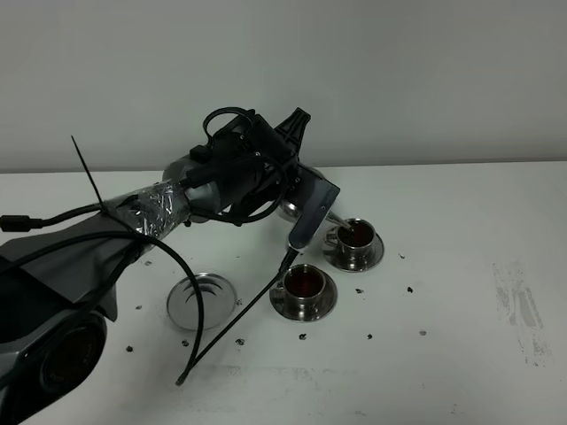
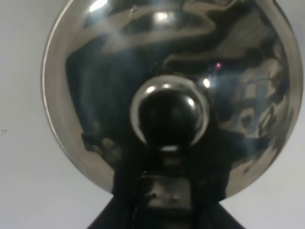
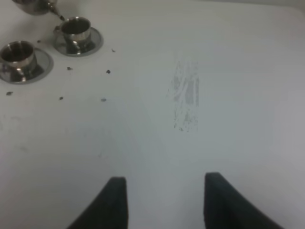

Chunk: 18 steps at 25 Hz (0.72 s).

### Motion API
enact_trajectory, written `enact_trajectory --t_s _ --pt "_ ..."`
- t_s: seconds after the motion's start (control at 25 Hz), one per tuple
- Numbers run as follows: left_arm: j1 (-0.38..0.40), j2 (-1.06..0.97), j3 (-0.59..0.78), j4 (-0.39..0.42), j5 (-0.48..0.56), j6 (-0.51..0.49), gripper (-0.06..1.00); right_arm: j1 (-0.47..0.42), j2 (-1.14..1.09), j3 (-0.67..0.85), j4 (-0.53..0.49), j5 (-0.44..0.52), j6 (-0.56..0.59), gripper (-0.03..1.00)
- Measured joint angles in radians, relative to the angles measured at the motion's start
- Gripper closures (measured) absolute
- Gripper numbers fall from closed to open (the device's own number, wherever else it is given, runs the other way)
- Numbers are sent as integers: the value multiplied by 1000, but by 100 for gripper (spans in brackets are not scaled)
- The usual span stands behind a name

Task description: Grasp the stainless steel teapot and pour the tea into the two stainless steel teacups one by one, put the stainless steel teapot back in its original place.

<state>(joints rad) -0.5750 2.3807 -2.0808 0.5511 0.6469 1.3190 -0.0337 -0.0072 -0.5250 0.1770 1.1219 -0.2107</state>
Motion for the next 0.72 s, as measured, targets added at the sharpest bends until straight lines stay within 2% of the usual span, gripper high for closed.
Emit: enact_trajectory --t_s 0.28,0.4,0.48,0.6,0.72 --pt "57 -50 0 -186 98 -4 73 0 0 0 0 0 0 61" --pt "88 -80 22 -289 120 -53 73 0 0 0 0 0 0 61" --pt "108 -127 97 -342 84 -97 73 0 0 0 0 0 0 61" --pt "132 -222 274 -377 0 -124 73 0 0 0 0 0 0 61" --pt "150 -319 417 -430 -25 -129 73 0 0 0 0 0 0 61"
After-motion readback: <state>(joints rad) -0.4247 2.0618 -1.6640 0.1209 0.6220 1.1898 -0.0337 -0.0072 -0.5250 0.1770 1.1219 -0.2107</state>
